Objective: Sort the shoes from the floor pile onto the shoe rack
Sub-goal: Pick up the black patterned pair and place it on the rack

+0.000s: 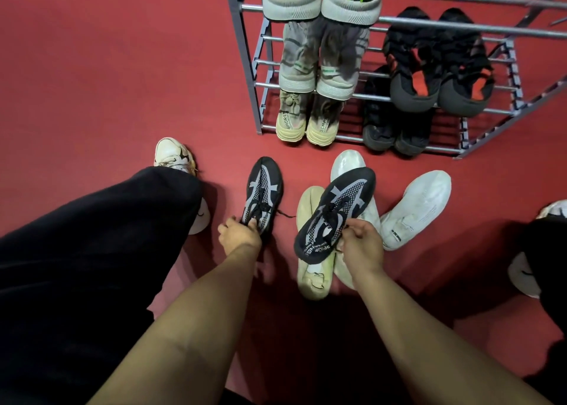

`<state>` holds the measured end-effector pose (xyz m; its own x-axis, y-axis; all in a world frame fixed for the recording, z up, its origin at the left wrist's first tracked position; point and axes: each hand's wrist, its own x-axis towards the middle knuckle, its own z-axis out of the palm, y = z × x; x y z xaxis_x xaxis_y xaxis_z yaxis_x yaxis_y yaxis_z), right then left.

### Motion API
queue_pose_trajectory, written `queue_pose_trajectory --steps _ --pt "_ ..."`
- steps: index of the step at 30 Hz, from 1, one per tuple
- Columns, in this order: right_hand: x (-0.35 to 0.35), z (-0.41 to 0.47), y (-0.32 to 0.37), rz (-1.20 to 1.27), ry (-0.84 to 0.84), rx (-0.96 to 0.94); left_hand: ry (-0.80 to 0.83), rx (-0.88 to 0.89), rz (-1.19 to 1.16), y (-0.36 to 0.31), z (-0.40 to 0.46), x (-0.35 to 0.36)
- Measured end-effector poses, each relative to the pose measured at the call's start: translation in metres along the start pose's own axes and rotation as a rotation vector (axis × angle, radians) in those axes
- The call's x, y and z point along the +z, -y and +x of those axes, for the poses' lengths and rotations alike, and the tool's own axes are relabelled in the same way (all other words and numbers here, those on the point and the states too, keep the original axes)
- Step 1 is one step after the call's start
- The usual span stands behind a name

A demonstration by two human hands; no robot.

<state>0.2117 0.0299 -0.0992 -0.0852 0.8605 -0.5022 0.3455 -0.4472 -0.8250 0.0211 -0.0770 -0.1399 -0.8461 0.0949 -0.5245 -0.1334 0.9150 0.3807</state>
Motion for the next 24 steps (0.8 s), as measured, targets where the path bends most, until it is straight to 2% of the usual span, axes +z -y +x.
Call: queue_pose_trajectory --steps 3,8,13,17,19,24 --pt "0.0 0.004 -0.006 -0.077 -0.006 0.064 0.085 -0.147 0.056 0.005 0.011 0.002" --pt "0.006 -0.001 -0.014 -0.075 0.14 0.305 0.15 -0.209 -0.083 0.008 0.017 0.005" --pt "0.01 -0.004 -0.016 -0.194 0.194 0.248 0.328 -0.229 -0.35 -0.001 0.001 0.013" --pt "0.003 -0.006 -0.01 -0.166 0.181 0.287 0.429 -0.14 -0.376 -0.015 -0.017 0.024" --pt "0.001 -0.008 -0.008 -0.141 0.19 0.299 0.43 -0.11 -0.34 -0.022 -0.022 0.029" --pt "-0.012 -0.011 -0.016 -0.163 0.197 0.258 0.325 -0.103 -0.047 -0.015 -0.02 0.037"
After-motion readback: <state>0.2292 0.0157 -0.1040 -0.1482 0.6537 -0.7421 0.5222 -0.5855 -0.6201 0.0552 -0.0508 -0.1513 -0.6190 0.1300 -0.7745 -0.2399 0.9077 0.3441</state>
